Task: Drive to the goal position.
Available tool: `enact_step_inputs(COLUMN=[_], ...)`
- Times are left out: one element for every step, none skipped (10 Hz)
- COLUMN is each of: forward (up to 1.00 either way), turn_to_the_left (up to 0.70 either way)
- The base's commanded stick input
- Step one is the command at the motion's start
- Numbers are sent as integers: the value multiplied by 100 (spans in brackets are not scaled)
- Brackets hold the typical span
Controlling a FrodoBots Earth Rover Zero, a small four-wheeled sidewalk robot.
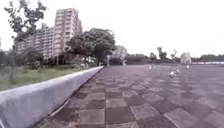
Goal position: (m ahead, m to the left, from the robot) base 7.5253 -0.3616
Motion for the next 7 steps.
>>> enact_step_inputs(forward=[100,100,100,100,100,100,100], turn_to_the_left=[0,0,0,0,0,0,0])
